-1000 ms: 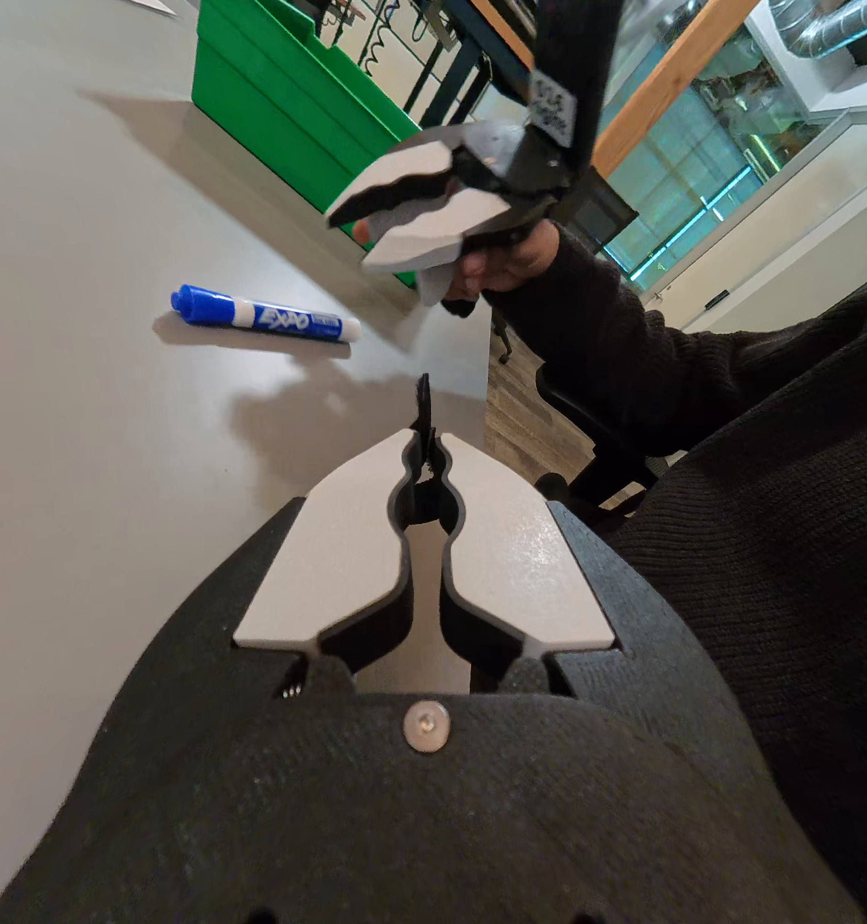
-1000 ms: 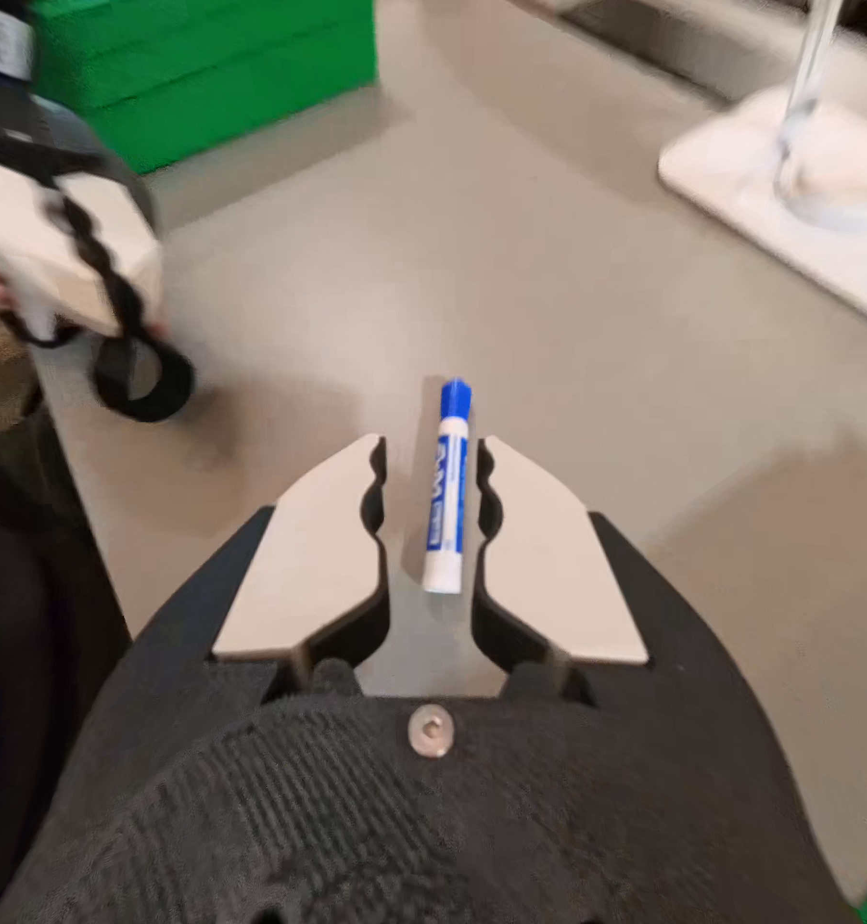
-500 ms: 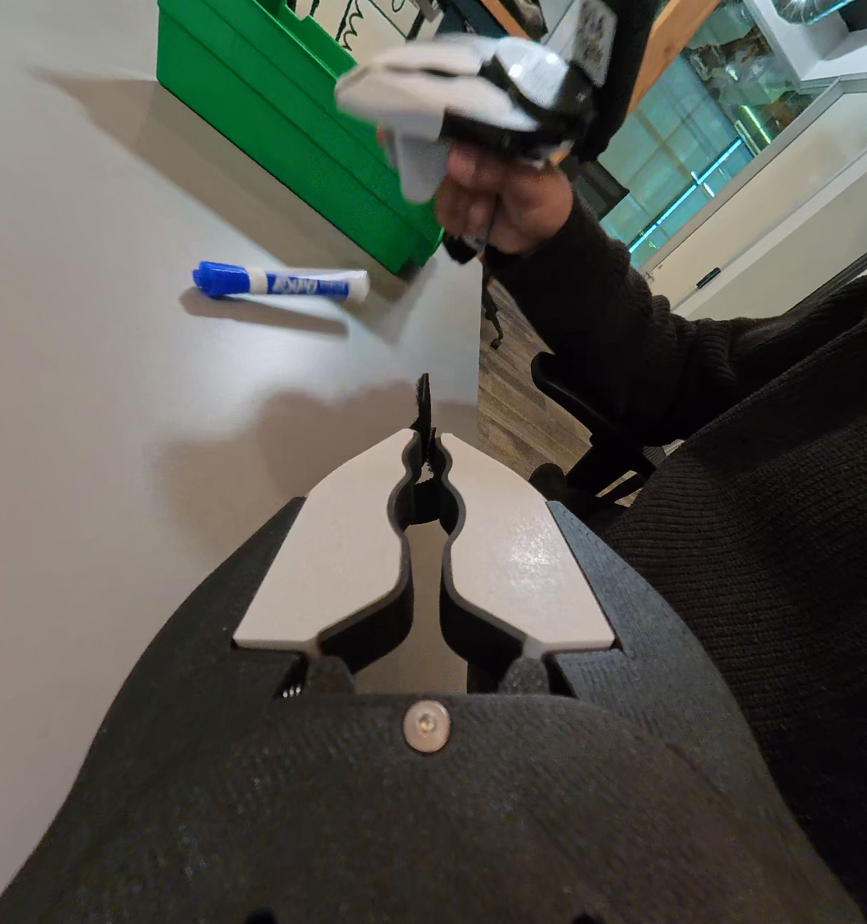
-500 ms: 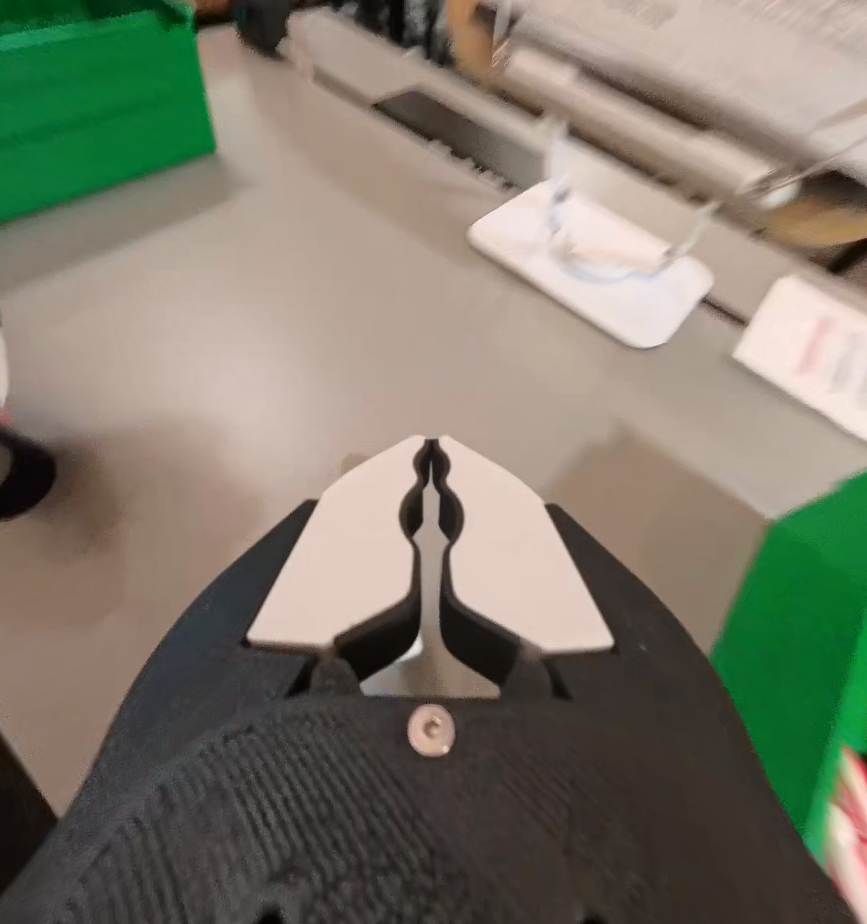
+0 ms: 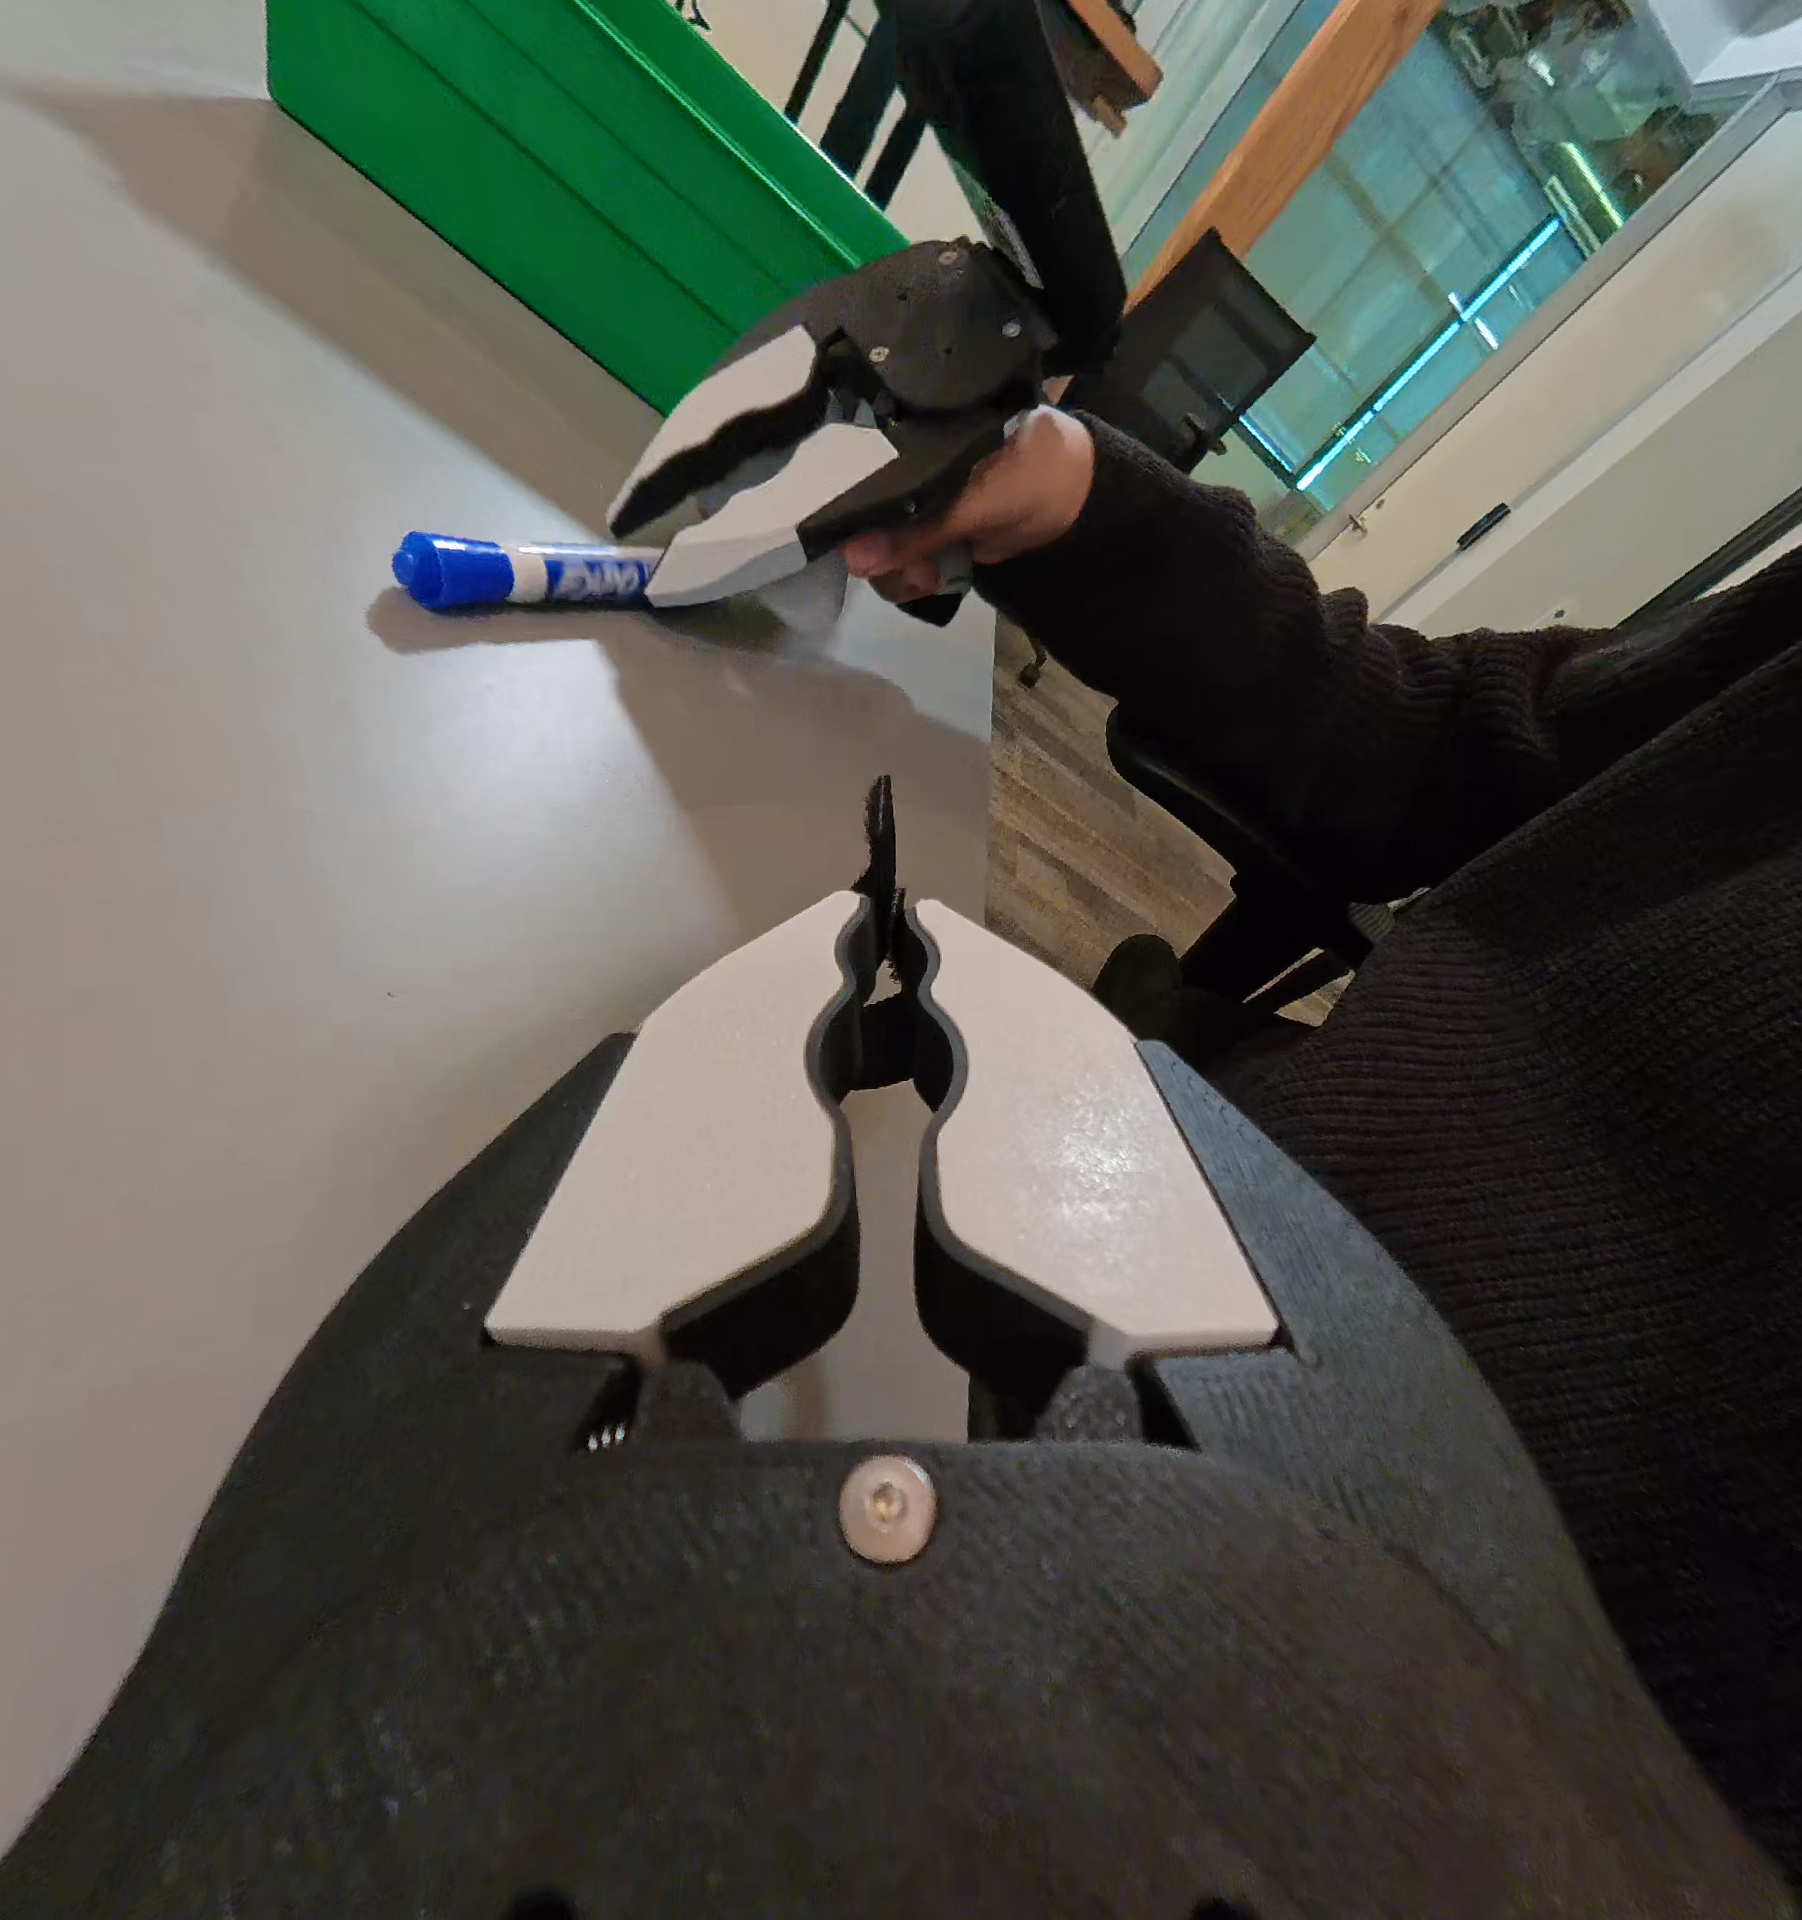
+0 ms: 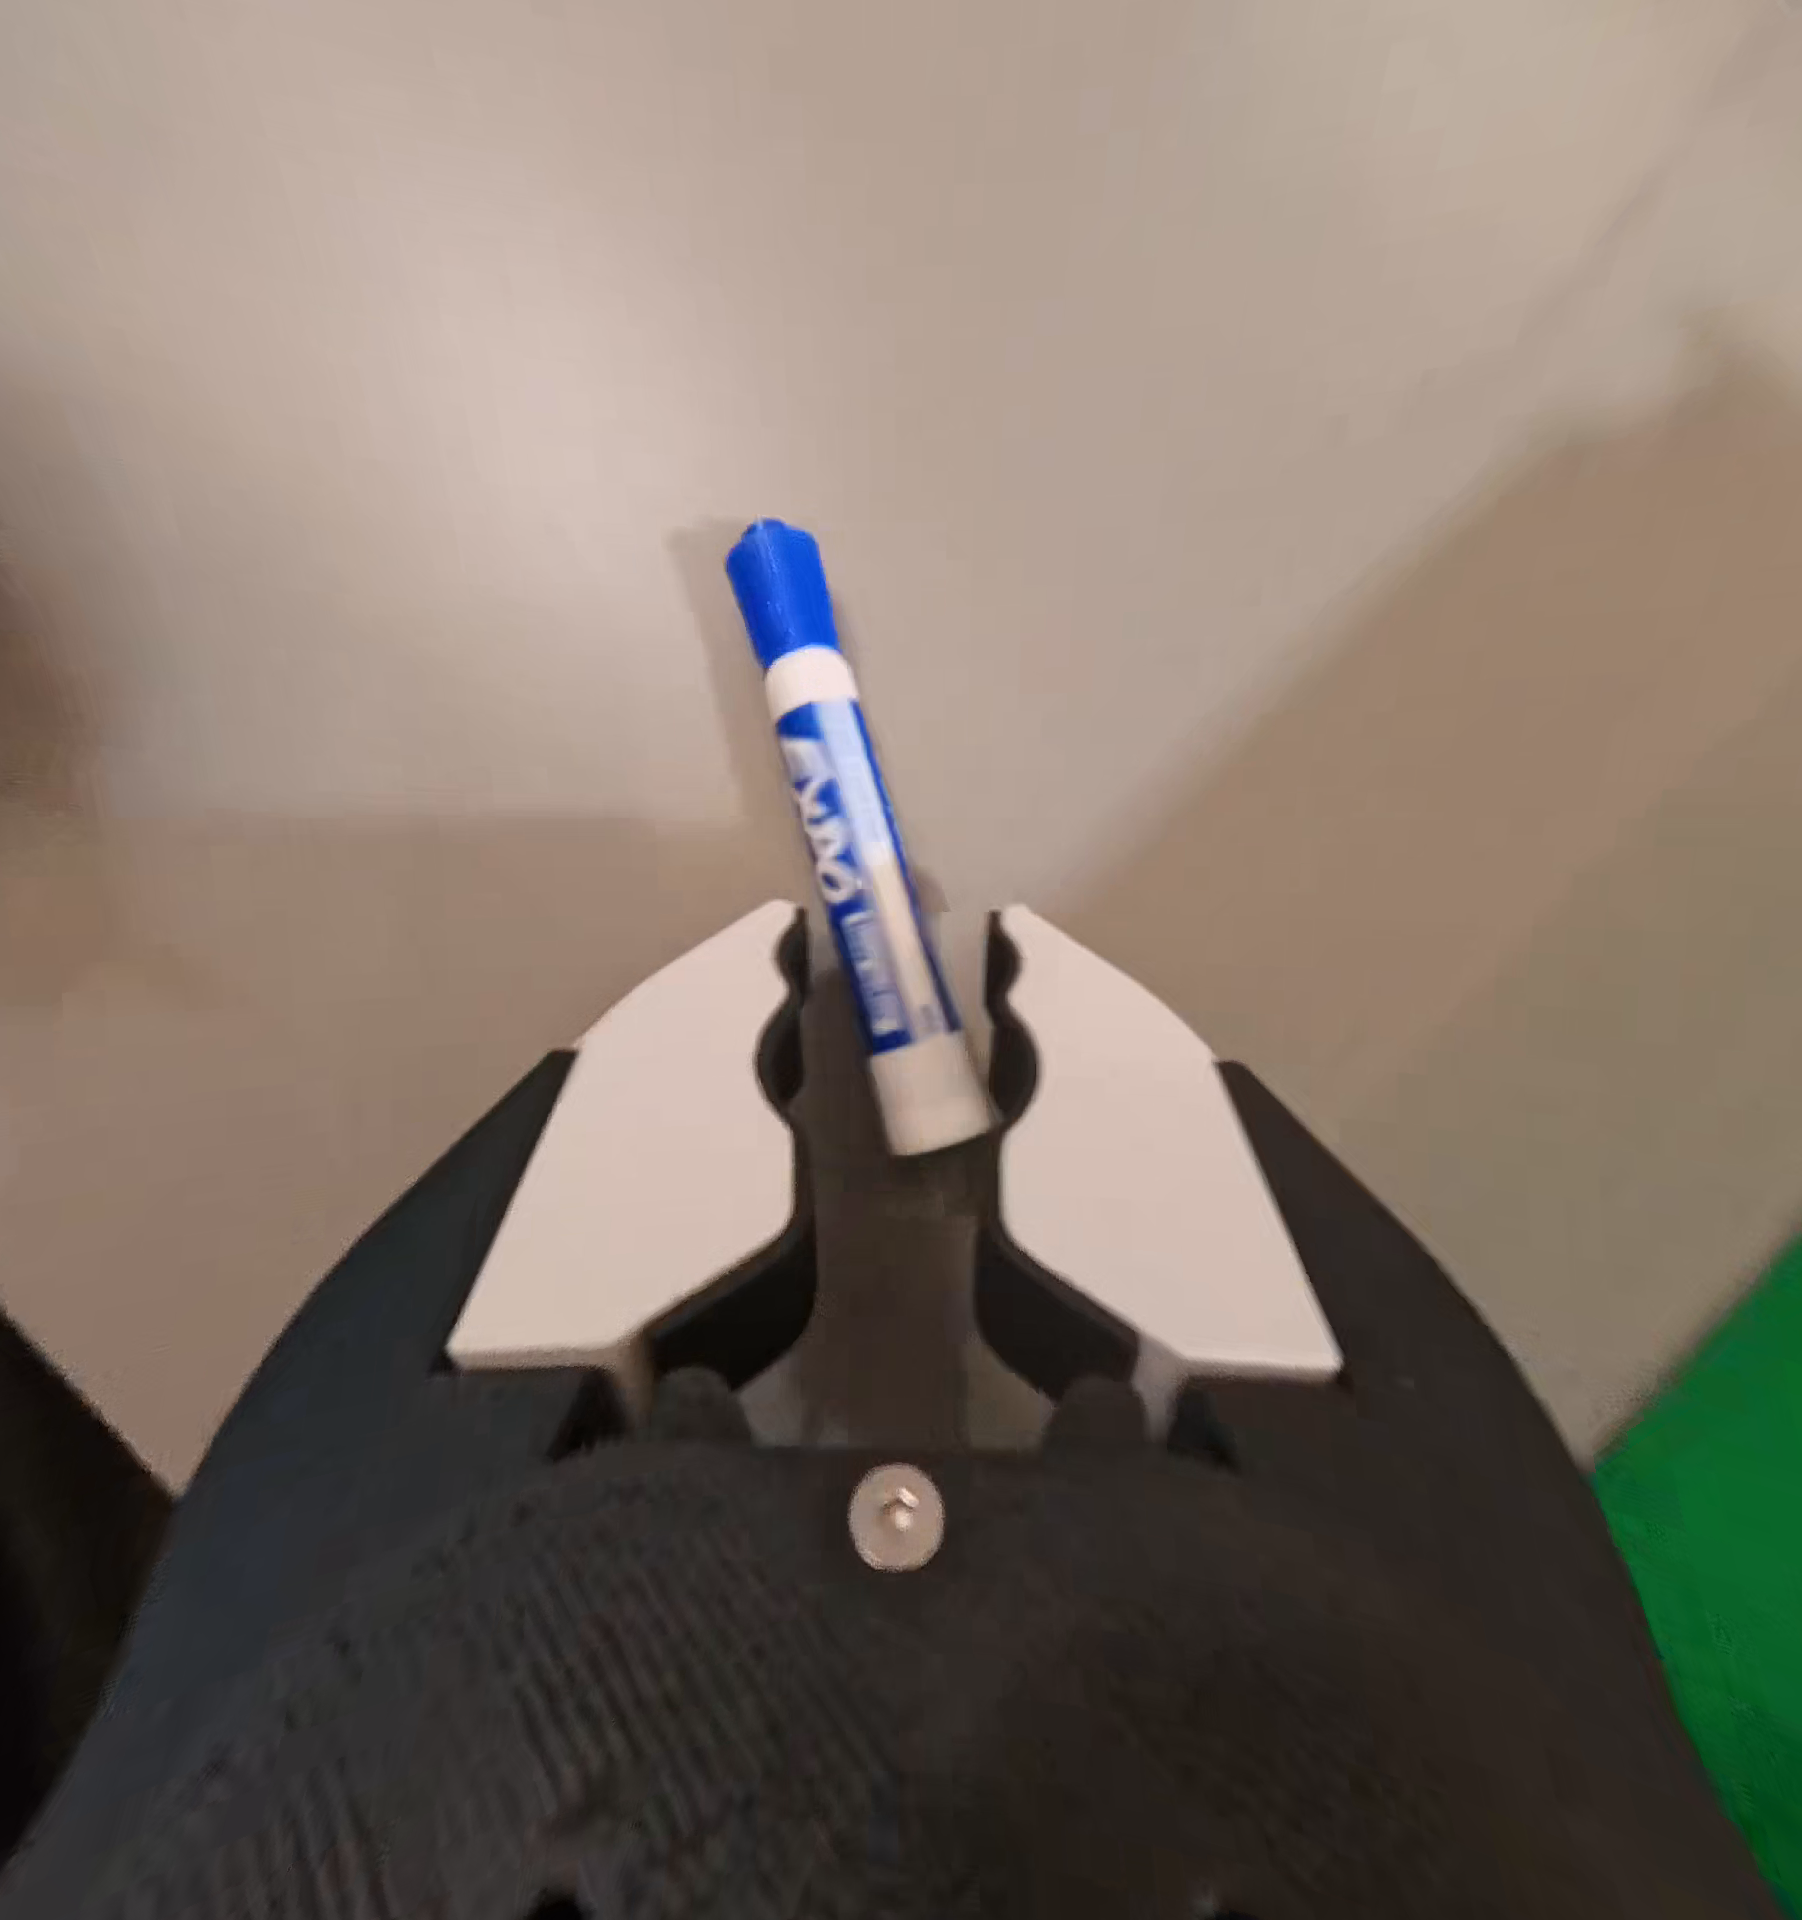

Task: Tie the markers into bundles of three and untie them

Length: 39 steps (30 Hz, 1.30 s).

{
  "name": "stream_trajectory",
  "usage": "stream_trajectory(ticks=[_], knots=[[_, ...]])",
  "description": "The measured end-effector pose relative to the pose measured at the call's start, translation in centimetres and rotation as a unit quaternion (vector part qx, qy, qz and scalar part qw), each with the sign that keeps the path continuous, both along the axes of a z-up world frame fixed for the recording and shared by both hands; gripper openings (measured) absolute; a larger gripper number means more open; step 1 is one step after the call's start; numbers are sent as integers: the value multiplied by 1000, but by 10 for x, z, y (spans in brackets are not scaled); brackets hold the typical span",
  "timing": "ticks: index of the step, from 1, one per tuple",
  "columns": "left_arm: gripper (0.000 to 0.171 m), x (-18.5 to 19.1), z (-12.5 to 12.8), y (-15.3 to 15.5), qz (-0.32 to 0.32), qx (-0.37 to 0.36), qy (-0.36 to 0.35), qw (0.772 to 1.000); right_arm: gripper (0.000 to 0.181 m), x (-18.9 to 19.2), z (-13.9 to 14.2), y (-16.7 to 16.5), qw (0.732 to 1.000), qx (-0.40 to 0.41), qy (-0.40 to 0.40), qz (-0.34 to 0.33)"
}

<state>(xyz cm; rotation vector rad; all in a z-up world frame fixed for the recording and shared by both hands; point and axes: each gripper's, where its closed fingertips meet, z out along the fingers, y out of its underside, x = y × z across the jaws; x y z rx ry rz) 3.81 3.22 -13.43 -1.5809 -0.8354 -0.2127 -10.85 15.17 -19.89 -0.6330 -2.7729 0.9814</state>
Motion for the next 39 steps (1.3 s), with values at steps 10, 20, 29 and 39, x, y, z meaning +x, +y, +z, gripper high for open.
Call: stream_trajectory(ticks=[10, 20, 29, 39], knots=[[3, 0, 1, -5, 6, 9, -3, 1000, 0, -54, 148, 38, 962, -166, 193, -98], [3, 0, -1, -3, 6, 10, -9, 1000, 44, -58, 126, 70, 973, -171, 85, -133], [4, -1, -6, 8, -12, -1, -15, 1000, 45, -94, 39, 36, 968, 136, 169, -123], [4, 8, 2, 4, -17, 5, -1, 1000, 28, -131, 15, 61, 913, 252, 253, -197]])
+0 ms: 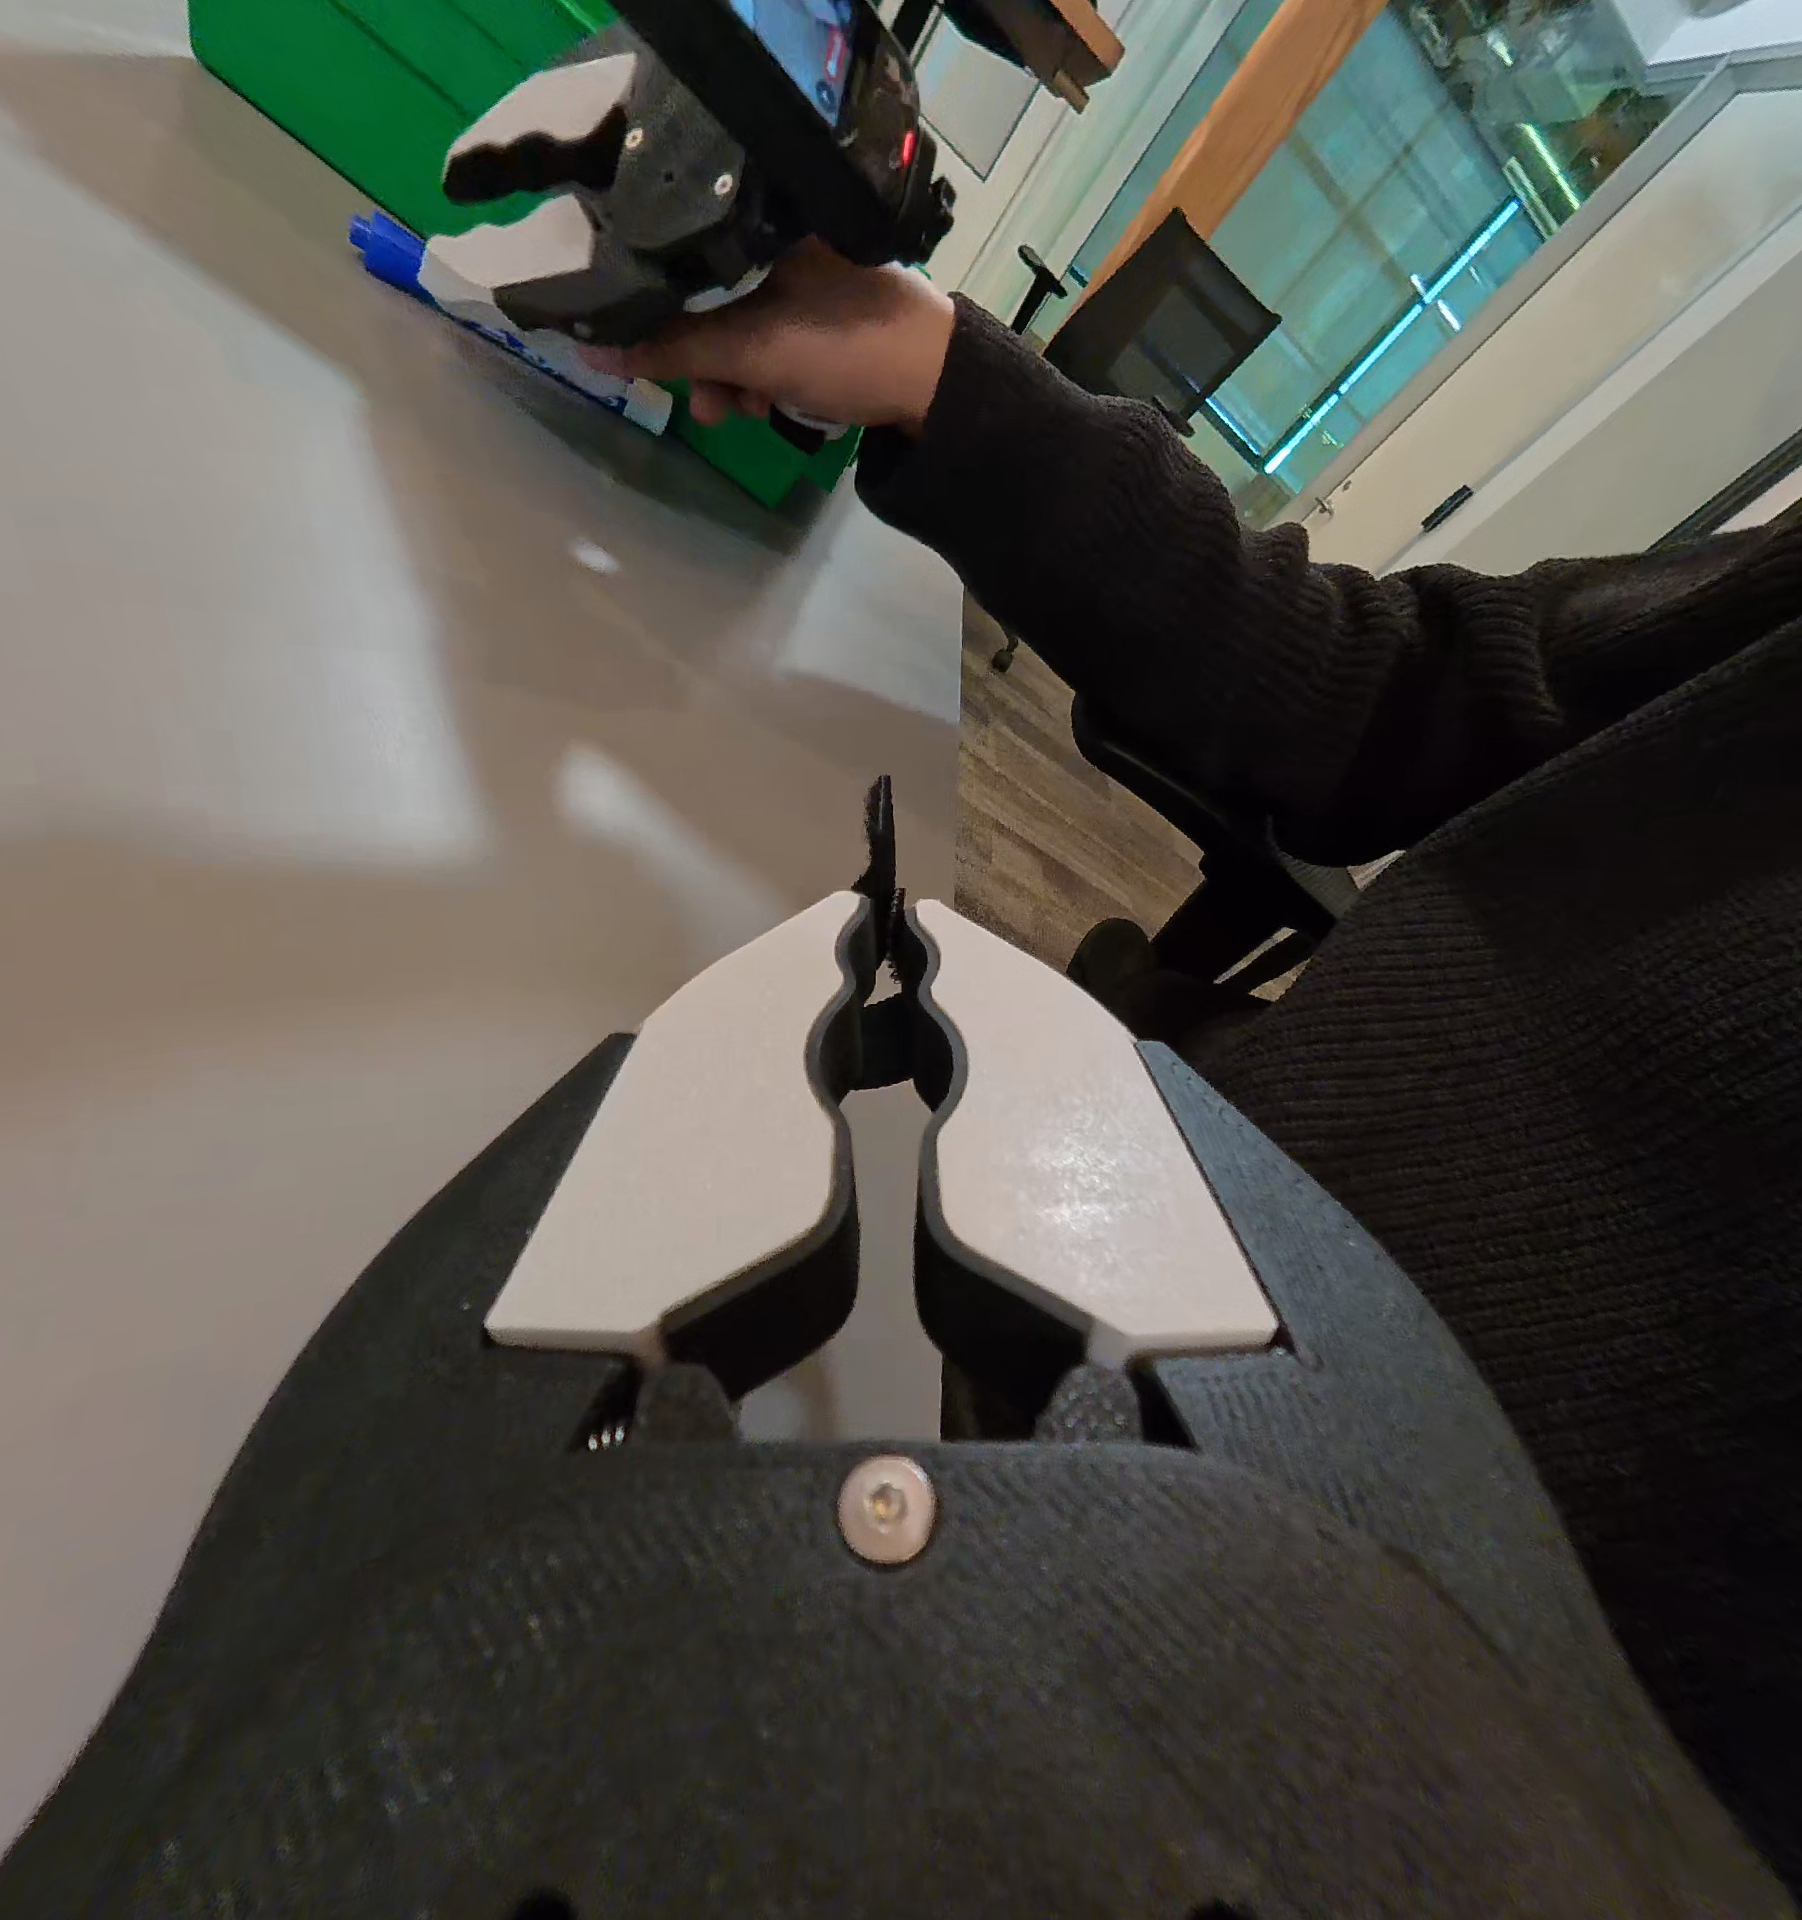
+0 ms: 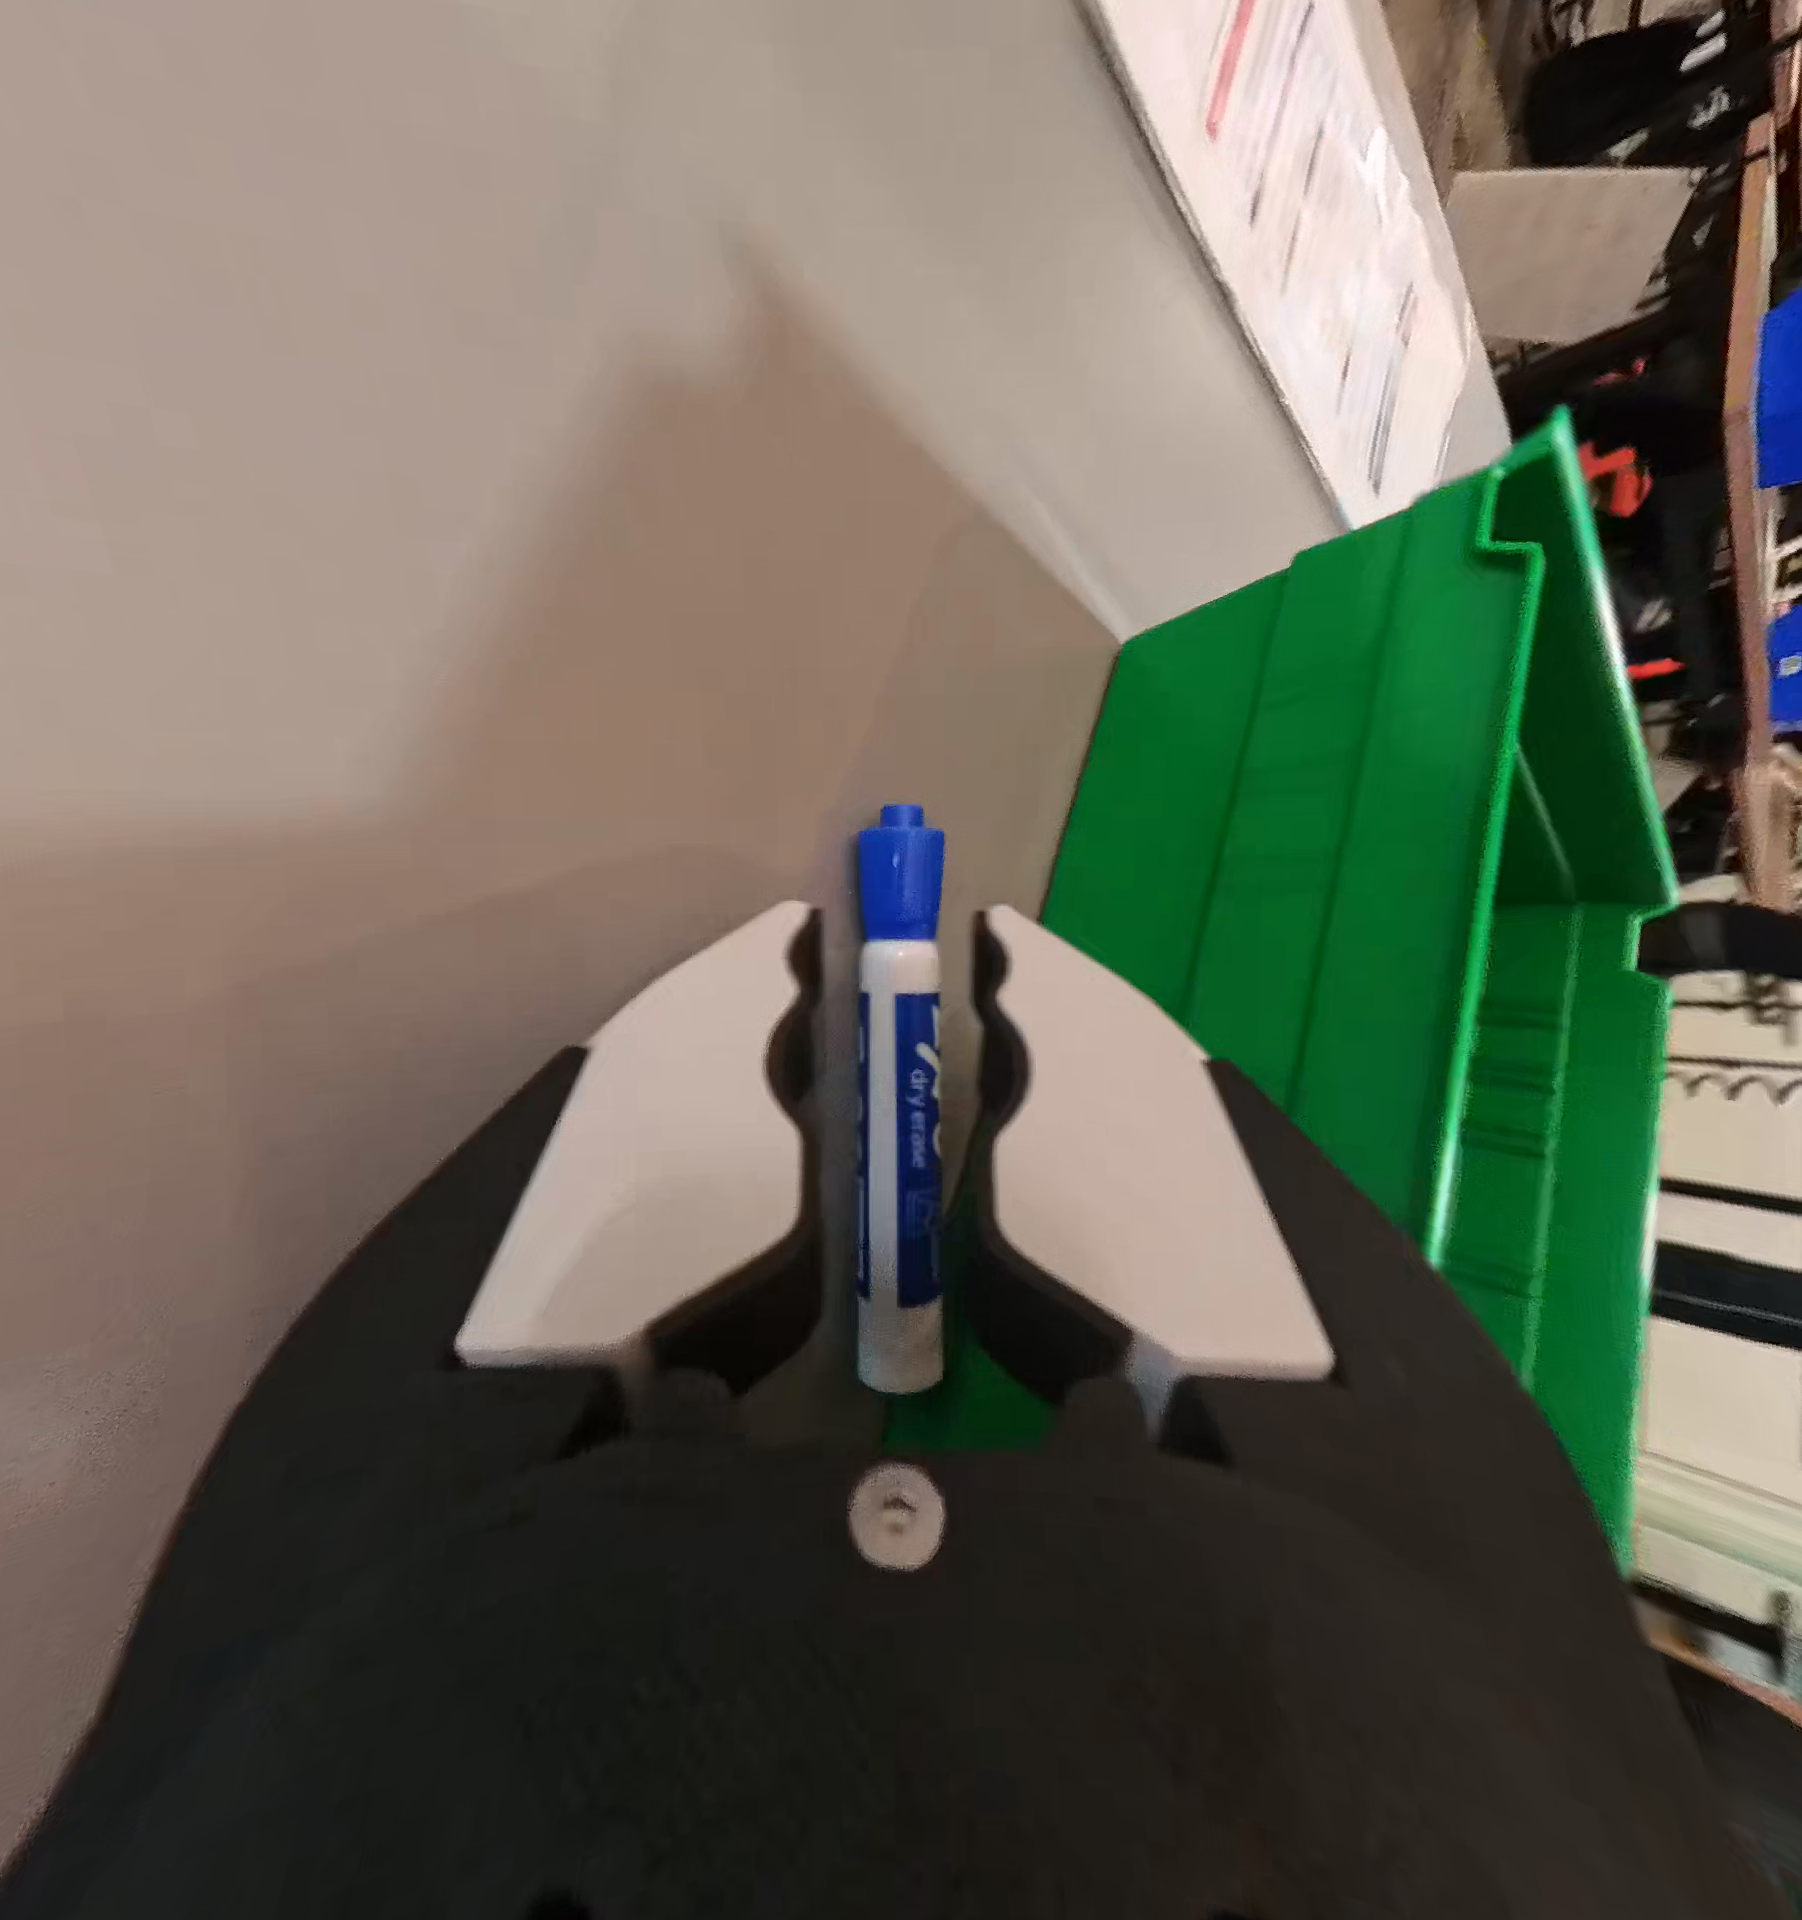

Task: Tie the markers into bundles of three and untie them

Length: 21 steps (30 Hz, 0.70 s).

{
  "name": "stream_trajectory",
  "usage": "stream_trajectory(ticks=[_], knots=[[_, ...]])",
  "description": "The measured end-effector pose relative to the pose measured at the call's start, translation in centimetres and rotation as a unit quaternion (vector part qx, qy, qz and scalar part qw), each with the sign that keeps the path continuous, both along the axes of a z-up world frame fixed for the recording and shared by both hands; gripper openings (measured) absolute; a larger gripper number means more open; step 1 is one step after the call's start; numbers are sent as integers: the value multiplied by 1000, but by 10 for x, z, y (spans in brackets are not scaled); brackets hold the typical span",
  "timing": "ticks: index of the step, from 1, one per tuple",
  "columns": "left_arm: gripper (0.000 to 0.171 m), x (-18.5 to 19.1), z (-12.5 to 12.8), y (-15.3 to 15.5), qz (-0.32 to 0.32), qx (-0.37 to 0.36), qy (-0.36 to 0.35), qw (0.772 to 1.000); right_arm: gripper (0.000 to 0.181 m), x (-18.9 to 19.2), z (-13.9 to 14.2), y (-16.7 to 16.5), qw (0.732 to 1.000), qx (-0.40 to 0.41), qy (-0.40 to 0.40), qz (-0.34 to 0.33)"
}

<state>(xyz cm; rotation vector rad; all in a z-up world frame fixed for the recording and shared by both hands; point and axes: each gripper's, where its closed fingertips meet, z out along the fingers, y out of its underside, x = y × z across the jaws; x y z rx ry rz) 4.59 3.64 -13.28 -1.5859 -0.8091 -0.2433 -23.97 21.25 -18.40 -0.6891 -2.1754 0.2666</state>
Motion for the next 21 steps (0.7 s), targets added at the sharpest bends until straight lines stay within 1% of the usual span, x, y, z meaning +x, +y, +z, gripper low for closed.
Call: stream_trajectory(ticks=[2, 3, 5, 7, 11, 12, 14, 16, 17, 18, 21], knots=[[4, 1, 2, -2, 3, 4, 1, 1000, 56, -1, 5, 3, 999, -41, -5, -20], [4, 2, 3, -3, 4, 6, 3, 1000, 61, 0, 9, 2, 998, -64, -8, -23], [4, 4, 6, -5, 4, 10, 4, 1000, 59, 2, 13, 3, 995, -95, -14, -30], [4, 5, 7, -5, 3, 13, 4, 1000, 58, 3, 12, 7, 994, -97, -15, -39], [4, 8, 7, -3, -3, 15, 2, 1000, 59, 2, -6, 14, 995, -77, -35, -56], [3, 8, 7, -3, -5, 15, 2, 1000, 56, 3, -12, 16, 994, -75, -45, -64], [3, 9, 7, -2, -8, 15, 1, 1000, 32, 4, -18, 15, 990, -98, -64, -73], [3, 10, 7, -1, -10, 15, 3, 1000, 30, 5, -20, 17, 987, -115, -78, -87], [3, 10, 8, -1, -11, 15, 2, 1000, 26, 7, -21, 16, 984, -126, -91, -89], [3, 9, 7, -1, -12, 16, 2, 1000, 20, 11, -23, 13, 980, -143, -110, -85], [3, 9, 5, -1, -13, 15, -2, 1000, 17, 29, -24, -9, 961, -207, -177, -48]])
